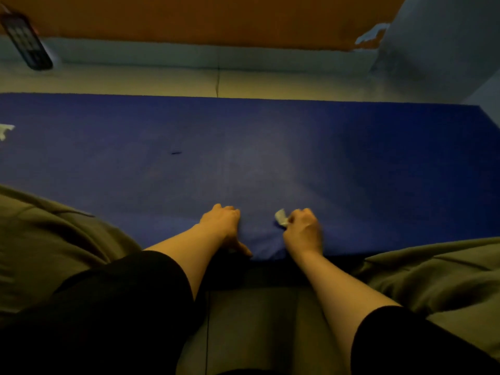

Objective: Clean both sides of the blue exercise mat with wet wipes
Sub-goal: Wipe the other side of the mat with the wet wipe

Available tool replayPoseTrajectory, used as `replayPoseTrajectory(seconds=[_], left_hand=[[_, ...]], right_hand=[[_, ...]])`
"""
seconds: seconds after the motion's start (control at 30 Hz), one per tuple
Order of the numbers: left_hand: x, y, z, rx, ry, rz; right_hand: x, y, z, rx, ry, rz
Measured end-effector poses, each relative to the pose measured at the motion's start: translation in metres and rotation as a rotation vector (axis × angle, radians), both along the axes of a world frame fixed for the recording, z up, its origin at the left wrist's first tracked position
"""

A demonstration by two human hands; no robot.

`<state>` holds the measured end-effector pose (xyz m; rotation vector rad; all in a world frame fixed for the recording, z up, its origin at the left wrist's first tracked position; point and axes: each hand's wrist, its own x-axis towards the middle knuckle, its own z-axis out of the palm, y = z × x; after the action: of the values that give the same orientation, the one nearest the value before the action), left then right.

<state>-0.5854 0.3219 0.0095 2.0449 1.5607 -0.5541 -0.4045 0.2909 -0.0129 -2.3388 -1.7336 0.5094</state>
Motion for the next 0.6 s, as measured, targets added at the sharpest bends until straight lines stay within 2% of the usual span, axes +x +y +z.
replayPoseTrajectory(seconds=[0.07,0.17,0.23,0.3,0.43,0.5,0.6], left_hand=[[-0.002,0.006,0.0,0.018,0.015,-0.014],[-0.005,0.022,-0.003,0.034,0.01,0.011],[-0.008,0.033,-0.005,-0.002,0.032,0.01],[-0.01,0.036,-0.008,-0.058,0.05,0.006],[-0.009,0.036,-0.01,-0.164,0.084,0.026],[-0.006,0.038,-0.011,-0.166,0.097,0.015],[-0.003,0.038,-0.017,-0.157,0.137,0.011]], right_hand=[[-0.009,0.005,-0.002,0.051,0.003,-0.029],[-0.059,0.003,-0.004,0.121,0.14,0.253],[-0.075,0.001,-0.007,0.022,0.167,0.431],[-0.058,0.013,-0.011,0.014,0.122,0.381],[0.005,0.043,-0.016,0.017,0.032,-0.009],[0.002,0.049,-0.017,0.025,-0.001,0.017],[-0.046,0.038,-0.022,0.017,0.09,0.27]])
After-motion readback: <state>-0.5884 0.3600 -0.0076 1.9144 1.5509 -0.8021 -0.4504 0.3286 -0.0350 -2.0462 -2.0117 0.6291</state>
